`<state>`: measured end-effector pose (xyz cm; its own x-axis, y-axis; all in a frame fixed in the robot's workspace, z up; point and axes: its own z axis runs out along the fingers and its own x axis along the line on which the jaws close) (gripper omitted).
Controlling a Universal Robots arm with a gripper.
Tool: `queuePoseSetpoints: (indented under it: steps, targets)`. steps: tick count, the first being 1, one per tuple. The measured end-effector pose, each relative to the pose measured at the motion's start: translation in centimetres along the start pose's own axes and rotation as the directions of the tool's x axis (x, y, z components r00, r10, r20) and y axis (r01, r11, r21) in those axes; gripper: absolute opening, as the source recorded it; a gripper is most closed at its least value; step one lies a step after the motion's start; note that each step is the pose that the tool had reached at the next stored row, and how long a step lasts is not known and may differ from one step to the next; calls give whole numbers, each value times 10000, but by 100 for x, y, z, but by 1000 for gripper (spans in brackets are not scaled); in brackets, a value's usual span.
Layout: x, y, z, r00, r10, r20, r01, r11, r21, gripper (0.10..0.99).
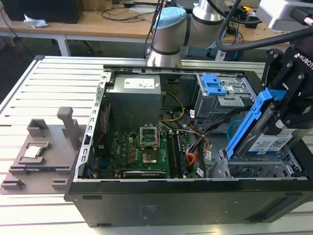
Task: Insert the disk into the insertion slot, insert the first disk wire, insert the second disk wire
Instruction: 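Insert the disk into the insertion slot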
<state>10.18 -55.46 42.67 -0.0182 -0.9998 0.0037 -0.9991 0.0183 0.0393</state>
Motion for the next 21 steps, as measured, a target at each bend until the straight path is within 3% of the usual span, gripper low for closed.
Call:
queuePoseSetpoints:
  steps: [6,14,21]
  targets:
    - [-27,14,93,10000,-1,-2,1,10000,-1,361]
    - [-28,5,321,10000,-1,1,1,10000,0,361]
    - [-28,4,332,10000,-1,0,1,10000,0,361]
